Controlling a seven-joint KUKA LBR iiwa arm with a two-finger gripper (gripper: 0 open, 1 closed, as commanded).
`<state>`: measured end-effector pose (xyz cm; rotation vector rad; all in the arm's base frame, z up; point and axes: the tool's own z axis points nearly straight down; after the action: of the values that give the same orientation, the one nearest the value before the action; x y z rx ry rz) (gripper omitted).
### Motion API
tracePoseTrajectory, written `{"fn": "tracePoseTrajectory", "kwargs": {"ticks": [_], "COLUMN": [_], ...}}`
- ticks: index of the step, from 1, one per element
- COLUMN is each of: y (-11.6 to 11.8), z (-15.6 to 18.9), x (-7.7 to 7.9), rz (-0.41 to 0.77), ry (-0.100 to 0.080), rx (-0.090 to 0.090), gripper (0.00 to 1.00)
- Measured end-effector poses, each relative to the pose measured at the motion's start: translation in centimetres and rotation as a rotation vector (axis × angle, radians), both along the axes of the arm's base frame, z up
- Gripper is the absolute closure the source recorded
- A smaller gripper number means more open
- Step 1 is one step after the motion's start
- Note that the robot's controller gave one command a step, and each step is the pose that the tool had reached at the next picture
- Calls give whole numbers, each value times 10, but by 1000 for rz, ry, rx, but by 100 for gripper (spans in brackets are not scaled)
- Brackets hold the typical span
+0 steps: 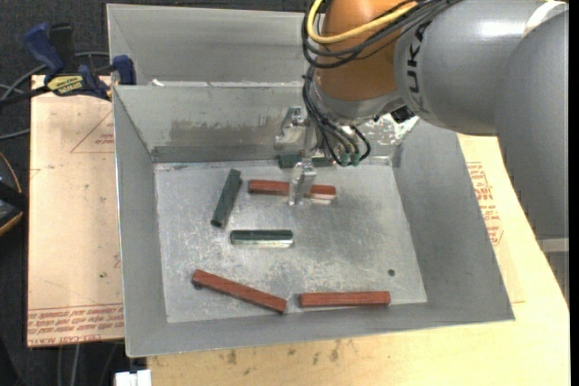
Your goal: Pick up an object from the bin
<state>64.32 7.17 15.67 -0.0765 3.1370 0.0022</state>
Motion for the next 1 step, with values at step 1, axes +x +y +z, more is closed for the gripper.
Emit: {"fn": "tracePoseTrajectory", "kwargs": {"ticks": [1], "y": [9], "z": [3], "x": [-5], "rz": [41], "ry": [2], "rx": [-1], "gripper": [0]}}
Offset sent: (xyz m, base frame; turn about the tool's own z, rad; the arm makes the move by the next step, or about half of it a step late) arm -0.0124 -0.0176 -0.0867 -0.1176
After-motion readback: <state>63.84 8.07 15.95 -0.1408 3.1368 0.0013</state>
